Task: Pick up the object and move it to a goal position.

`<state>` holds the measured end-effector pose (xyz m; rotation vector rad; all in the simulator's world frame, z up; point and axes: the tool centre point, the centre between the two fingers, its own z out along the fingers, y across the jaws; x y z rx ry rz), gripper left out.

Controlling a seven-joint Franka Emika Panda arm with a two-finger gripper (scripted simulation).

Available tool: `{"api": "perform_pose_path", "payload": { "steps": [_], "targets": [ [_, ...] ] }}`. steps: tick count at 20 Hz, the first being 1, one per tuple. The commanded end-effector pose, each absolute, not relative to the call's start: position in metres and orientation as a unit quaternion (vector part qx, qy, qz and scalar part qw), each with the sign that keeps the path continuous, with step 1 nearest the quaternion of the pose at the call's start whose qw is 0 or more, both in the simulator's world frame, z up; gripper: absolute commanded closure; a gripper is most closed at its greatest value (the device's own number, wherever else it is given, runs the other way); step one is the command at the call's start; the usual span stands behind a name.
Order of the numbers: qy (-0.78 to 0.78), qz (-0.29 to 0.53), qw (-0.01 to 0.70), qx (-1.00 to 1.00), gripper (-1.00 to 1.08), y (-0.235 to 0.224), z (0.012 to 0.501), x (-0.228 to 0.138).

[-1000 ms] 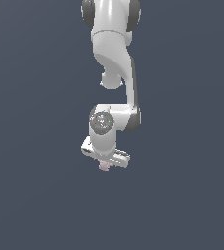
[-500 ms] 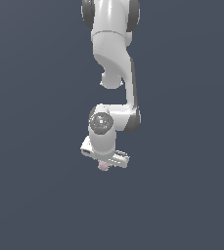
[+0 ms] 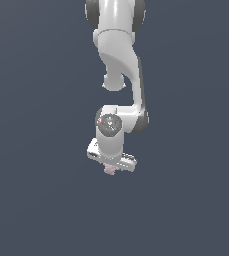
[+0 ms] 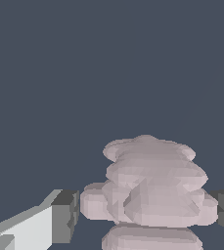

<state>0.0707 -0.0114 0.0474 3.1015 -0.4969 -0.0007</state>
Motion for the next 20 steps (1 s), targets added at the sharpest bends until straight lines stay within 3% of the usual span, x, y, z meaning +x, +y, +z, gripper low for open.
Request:
{"api": "perform_pose_path", "payload": {
  "steps": [1,20],
  "targets": [
    [-0.157,0.000,0.000,0.988,1.08,0.005,0.054,0.072],
    [-0.158,0.000,0.000,0.988,1.08,0.194,0.134,0.094]
  ]
}}
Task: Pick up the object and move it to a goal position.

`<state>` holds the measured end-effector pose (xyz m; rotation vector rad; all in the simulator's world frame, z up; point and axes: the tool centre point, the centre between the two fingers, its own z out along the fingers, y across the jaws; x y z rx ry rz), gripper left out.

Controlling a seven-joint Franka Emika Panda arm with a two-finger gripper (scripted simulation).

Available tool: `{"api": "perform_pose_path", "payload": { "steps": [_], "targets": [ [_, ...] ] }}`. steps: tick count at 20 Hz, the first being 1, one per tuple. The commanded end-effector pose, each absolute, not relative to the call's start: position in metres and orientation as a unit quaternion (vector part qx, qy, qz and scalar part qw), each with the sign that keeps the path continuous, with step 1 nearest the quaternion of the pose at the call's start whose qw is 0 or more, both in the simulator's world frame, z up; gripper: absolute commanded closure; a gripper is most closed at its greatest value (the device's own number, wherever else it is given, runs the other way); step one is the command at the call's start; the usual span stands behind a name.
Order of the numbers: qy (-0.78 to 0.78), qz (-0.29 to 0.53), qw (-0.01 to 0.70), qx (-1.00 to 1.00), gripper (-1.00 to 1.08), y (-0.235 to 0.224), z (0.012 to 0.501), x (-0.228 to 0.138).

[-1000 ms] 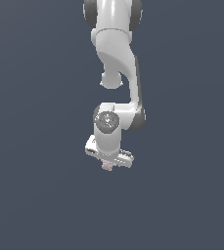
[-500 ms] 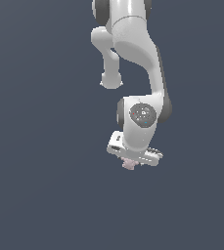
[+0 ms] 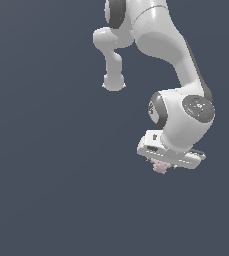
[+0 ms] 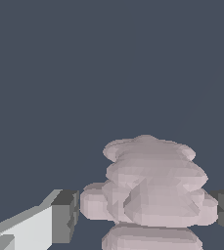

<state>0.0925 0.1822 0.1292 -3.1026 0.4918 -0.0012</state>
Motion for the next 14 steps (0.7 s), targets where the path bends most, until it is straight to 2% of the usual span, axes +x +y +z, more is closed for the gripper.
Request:
{"api": "perform_pose_path", "payload": {
  "steps": [1,7,14],
  "targets": [
    [0.158,0.000,0.000,-0.988,1.08,0.200,0.137,0.095],
    [0.158,0.000,0.000,-0.988,1.08,0.224,0.147,0.100],
    [0.158,0.000,0.000,-0.988,1.08,0.231,0.150,0.102]
  ]
}}
